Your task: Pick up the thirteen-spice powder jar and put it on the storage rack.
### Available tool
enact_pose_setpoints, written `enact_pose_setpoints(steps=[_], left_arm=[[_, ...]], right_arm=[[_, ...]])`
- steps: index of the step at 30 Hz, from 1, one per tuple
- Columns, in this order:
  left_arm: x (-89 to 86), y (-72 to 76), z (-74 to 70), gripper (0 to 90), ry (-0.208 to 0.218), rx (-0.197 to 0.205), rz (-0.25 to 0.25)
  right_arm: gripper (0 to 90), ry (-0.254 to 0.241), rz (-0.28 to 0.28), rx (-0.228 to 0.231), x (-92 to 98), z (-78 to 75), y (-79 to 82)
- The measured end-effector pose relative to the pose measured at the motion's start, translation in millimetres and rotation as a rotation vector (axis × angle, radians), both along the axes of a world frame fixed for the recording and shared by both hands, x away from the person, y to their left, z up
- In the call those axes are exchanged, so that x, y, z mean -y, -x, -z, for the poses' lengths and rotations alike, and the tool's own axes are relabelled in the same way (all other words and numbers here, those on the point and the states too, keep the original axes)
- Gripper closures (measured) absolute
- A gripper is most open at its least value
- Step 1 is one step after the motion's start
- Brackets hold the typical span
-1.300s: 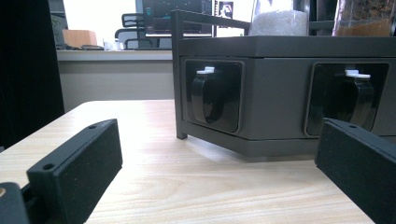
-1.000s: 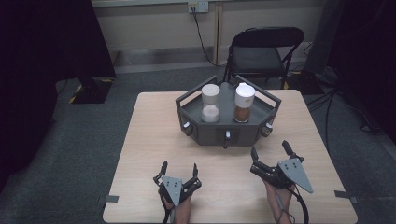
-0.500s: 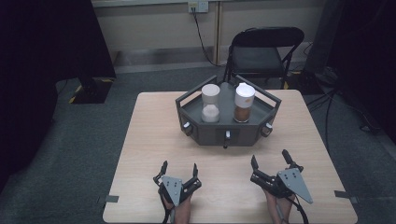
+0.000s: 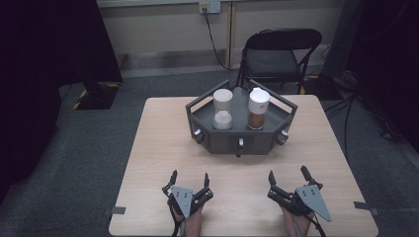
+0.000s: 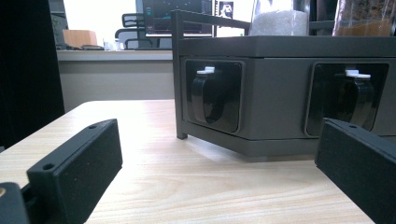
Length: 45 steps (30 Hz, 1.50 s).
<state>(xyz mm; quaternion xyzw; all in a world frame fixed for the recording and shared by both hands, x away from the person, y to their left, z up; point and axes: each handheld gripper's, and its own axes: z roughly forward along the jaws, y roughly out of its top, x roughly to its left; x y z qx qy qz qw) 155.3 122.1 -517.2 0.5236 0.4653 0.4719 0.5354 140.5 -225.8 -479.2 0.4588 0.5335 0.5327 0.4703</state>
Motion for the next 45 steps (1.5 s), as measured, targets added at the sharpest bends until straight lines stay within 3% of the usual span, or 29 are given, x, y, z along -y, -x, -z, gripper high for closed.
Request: enact_pose_setpoints(steps=[17, 22, 31, 45], left_arm=[[1.3, 1.3, 0.2, 0.1, 0.000, 0.001, -0.010], [1.5, 1.7, 0.5, 0.2, 0.000, 0.003, -0.012], [1.5, 1.5, 0.2, 0.2, 0.000, 0.001, -0.012], [1.3, 1.5, 0.1, 0.3, 0.000, 0.000, -0.011]], right_arm=[[0.0, 0.015, 0.049, -0.019, -7.1, 27.3, -1.4], [0.0, 0.022, 0.046, -0.030, -6.9, 28.0, -3.6], [0.0, -0.007, 0.048, -0.001, -5.4, 34.0, -0.7], [0.0, -0.003, 0.048, 0.014, -5.7, 36.6, 0.7]])
